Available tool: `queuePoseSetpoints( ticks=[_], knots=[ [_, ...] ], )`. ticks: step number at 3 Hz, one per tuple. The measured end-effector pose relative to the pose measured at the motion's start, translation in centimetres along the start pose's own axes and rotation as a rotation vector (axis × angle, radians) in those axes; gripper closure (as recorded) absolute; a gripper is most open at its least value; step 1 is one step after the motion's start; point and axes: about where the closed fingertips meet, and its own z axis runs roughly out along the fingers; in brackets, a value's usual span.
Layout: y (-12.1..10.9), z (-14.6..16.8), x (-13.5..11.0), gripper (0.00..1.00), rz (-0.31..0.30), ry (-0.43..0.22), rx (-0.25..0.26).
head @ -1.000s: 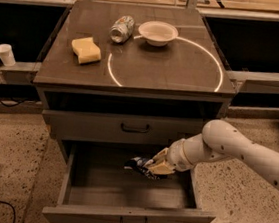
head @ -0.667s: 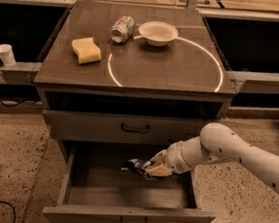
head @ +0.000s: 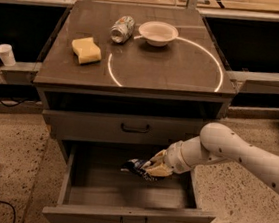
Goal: Place blue chip bag into middle drawer
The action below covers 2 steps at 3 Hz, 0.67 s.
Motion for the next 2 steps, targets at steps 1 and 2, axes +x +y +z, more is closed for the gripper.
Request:
queuePoseSetpoints(
  ticks=[1,2],
  knots=[
    [0.00,0.00,0.00,0.19,0.000,0.000,0.000],
    [0.00,0.00,0.00,0.00,0.000,0.000,0.000]
  ],
)
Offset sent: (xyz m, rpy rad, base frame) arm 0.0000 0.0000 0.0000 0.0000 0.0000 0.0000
